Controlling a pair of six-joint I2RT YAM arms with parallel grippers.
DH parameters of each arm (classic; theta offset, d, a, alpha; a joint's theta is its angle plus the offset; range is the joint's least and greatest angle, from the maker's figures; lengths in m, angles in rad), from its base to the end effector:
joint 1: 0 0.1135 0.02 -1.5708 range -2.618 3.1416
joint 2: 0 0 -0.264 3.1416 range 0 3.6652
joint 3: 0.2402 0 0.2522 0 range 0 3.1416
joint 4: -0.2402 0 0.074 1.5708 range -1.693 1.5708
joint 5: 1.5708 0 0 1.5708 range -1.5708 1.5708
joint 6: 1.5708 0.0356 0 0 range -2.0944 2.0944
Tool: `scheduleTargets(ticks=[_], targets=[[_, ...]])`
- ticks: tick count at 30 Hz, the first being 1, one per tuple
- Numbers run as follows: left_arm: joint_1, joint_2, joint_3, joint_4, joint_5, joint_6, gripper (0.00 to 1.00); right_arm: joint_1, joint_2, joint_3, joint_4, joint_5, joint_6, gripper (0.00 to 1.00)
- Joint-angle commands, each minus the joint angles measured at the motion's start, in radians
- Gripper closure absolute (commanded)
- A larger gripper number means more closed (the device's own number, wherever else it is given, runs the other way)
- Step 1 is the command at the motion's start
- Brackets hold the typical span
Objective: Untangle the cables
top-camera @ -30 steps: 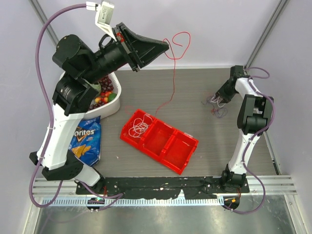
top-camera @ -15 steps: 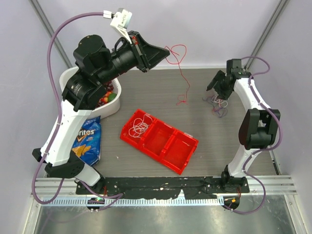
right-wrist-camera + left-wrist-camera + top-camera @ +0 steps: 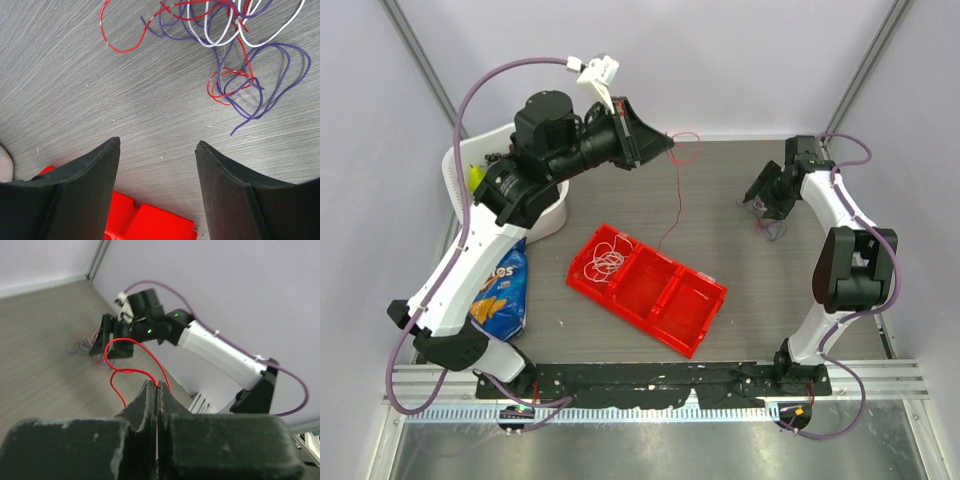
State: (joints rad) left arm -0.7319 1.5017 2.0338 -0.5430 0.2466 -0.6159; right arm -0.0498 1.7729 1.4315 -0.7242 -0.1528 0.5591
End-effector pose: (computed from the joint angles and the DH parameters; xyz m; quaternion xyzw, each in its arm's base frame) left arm 0.2106 -0.2009 0.5517 0.1272 0.6994 -0.5038 0.4908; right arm 0.3765 -0.0133 0.2511 0.2712 0.9268 0.1343 0.2225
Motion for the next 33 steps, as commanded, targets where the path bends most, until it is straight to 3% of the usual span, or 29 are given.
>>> scheduleTargets(ticks=[1, 12, 19, 26, 33], targets=[[-0.001, -0.069, -0.108, 0.000, -0.047, -0.022, 1.00, -0.001, -0.079, 0.017, 0.035, -0.016, 0.007, 0.33], [-0.001, -0.101, -0.469, -0.135, -0.175, 0.053, 1.00, -0.001, -0.099, -0.002, 0.034, -0.002, -0.007, 0.34], [-0.003, -0.236, -0.704, -0.098, -0.171, 0.108, 1.00, -0.001, -0.098, 0.000, 0.037, -0.004, -0.014, 0.34], [-0.003, -0.475, -0.833, -0.113, -0.204, 0.145, 1.00, -0.001, -0.089, 0.003, 0.039, -0.002, -0.018, 0.34], [-0.003, -0.592, -0.882, -0.077, -0.095, 0.153, 1.00, -0.001, -0.073, 0.010, 0.042, -0.010, -0.018, 0.34]])
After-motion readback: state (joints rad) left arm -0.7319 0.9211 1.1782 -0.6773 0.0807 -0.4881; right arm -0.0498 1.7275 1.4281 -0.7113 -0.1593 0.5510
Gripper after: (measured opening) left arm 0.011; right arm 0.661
